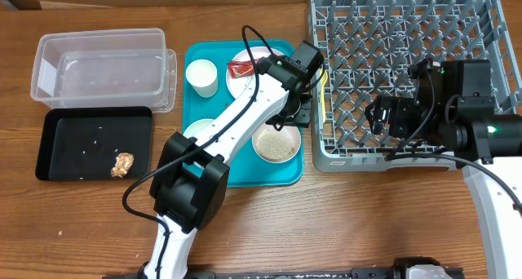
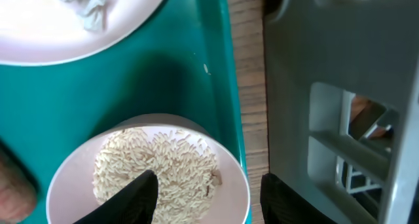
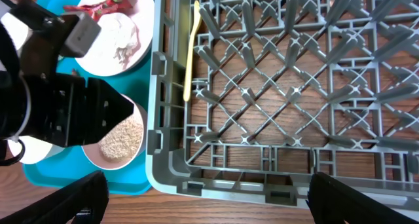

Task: Sort waste into correct bins and load items into the dishwasher
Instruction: 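Reach the left gripper to the rice bowl and grasp its rim, then lift the rice bowl and carry it left over the black tray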

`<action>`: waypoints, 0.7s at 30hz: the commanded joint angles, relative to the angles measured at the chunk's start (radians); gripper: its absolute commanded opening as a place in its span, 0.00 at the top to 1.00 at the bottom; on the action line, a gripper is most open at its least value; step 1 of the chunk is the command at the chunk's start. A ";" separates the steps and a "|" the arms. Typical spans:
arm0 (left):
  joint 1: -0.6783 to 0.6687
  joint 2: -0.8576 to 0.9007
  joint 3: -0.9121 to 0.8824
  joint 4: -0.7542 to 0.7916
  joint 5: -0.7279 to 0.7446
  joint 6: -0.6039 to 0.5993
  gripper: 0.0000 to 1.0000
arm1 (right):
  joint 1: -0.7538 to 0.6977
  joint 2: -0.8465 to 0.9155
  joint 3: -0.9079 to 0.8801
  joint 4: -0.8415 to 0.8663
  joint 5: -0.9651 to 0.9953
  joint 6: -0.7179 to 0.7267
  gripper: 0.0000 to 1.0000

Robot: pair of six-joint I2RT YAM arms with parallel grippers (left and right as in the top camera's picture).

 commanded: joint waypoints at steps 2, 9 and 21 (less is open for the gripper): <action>0.034 0.011 0.016 -0.005 -0.007 -0.118 0.51 | 0.005 0.010 0.032 0.006 0.003 -0.001 0.00; 0.045 0.011 0.013 -0.002 -0.008 -0.161 0.60 | 0.005 0.021 0.032 0.006 0.003 -0.001 0.00; 0.045 0.011 -0.062 0.083 -0.011 -0.220 0.65 | 0.005 0.021 0.032 0.006 0.003 -0.001 0.00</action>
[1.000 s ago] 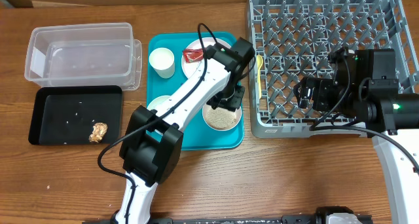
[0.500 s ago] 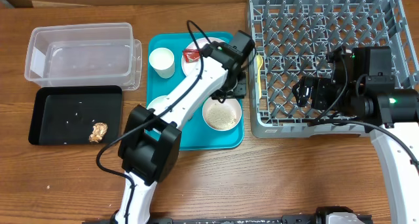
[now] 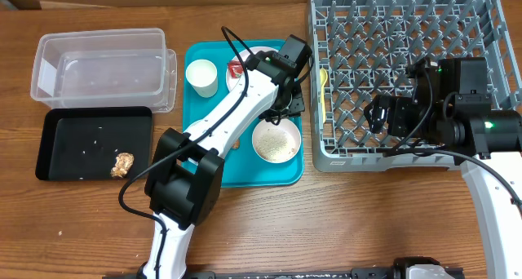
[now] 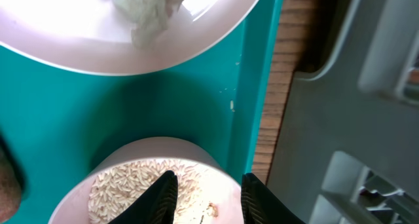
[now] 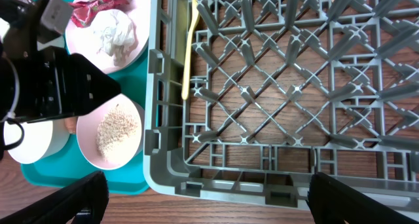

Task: Sort waste into correct bins and load items into the dishwasher
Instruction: 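Lift the rice bowl and carry it left over the black tray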

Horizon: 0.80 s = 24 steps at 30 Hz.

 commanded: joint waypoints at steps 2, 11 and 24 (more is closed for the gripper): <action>-0.003 0.011 -0.029 0.005 -0.010 -0.029 0.65 | 0.005 0.006 0.032 0.005 0.003 -0.001 0.00; -0.011 0.055 -0.029 0.024 -0.001 -0.029 0.64 | 0.005 0.006 0.032 0.006 0.003 -0.001 0.00; -0.002 0.090 -0.029 0.039 0.071 -0.028 0.91 | 0.005 0.006 0.032 0.005 0.003 -0.001 0.00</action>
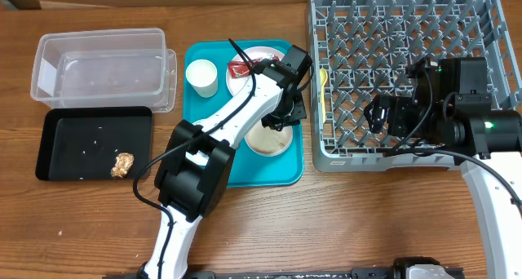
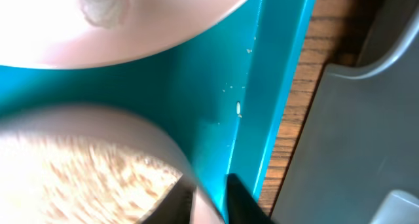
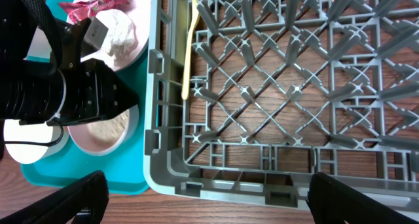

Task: Sort waste into correct bins and load items into the dishwasher
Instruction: 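Lift the rice bowl and carry it left over the black tray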

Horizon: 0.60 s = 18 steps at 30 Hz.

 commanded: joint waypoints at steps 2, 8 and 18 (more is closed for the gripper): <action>0.000 0.011 -0.009 -0.003 0.012 0.001 0.96 | 0.005 0.006 0.032 0.006 0.003 -0.001 0.00; 0.000 0.010 -0.008 -0.003 0.066 0.032 0.96 | 0.005 0.006 0.032 0.006 0.003 -0.001 0.00; 0.000 0.008 0.126 -0.182 0.162 0.221 0.96 | 0.005 0.006 0.032 0.009 0.003 -0.001 0.00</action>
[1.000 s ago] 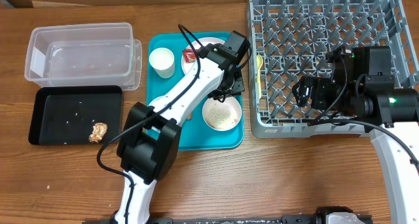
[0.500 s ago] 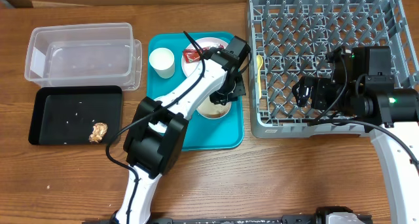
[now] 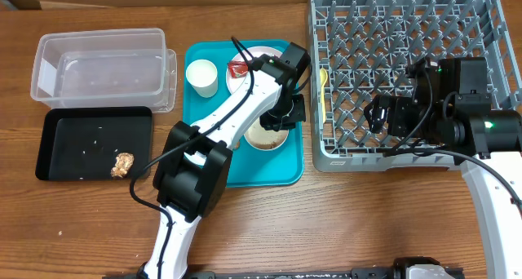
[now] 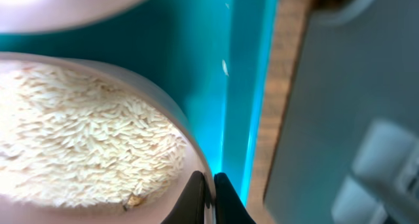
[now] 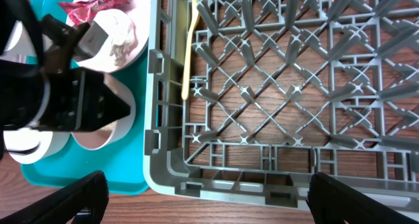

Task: Sort waste into correct bins and load items into the dishwasher
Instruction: 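Lift the rice bowl and carry it left over the black tray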

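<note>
A pale bowl of rice (image 4: 85,132) stands on the teal tray (image 3: 245,171), close to the tray's right edge. My left gripper (image 4: 209,199) is shut on the bowl's right rim, one finger inside and one outside; from overhead the left gripper (image 3: 284,114) hangs over the bowl (image 3: 264,137). In the right wrist view the bowl (image 5: 108,122) shows its outer wall and looks tipped. My right gripper (image 5: 209,201) is open above the front wall of the grey dishwasher rack (image 3: 408,34), holding nothing.
A yellow spoon (image 5: 188,47) lies in the rack's left side. On the tray are a plate (image 3: 241,73) with a red wrapper and a napkin, a white cup (image 3: 201,77) and another white dish (image 5: 26,144). At the left stand a clear bin (image 3: 102,67) and a black tray (image 3: 94,140) with a food scrap (image 3: 122,165).
My left gripper's fingers, which were coming together at the bowl's right rim, are now shut on it. The bowl now looks tipped, its rice hidden from the right wrist view. The right arm is unchanged.
My left gripper was wide open over the rice bowl. Then its fingers were narrower above the bowl's right rim. Then they were low at the rim, nearly together, and now they pinch it. The right gripper has stayed open over the rack.
</note>
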`<action>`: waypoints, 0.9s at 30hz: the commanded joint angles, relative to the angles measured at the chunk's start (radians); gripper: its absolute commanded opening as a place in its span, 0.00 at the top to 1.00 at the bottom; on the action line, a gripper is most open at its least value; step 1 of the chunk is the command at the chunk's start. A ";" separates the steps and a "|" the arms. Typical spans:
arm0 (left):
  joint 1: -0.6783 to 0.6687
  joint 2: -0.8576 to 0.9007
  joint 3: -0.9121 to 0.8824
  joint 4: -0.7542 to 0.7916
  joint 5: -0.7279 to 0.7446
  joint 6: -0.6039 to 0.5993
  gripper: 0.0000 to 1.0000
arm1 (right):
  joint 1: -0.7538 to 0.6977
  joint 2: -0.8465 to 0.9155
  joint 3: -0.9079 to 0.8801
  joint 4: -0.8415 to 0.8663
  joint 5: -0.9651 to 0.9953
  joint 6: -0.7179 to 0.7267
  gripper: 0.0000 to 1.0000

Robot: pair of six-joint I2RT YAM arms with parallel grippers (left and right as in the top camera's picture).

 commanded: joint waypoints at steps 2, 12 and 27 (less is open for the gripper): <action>-0.002 0.015 0.124 -0.119 0.063 0.106 0.96 | 0.005 0.005 0.032 0.008 0.003 -0.001 0.00; 0.026 0.015 0.491 -0.472 -0.060 0.152 0.96 | 0.005 0.005 0.032 0.009 0.003 -0.001 0.00; 0.245 -0.160 0.587 -0.575 0.029 0.313 0.96 | 0.005 0.005 0.032 0.005 0.003 -0.001 0.00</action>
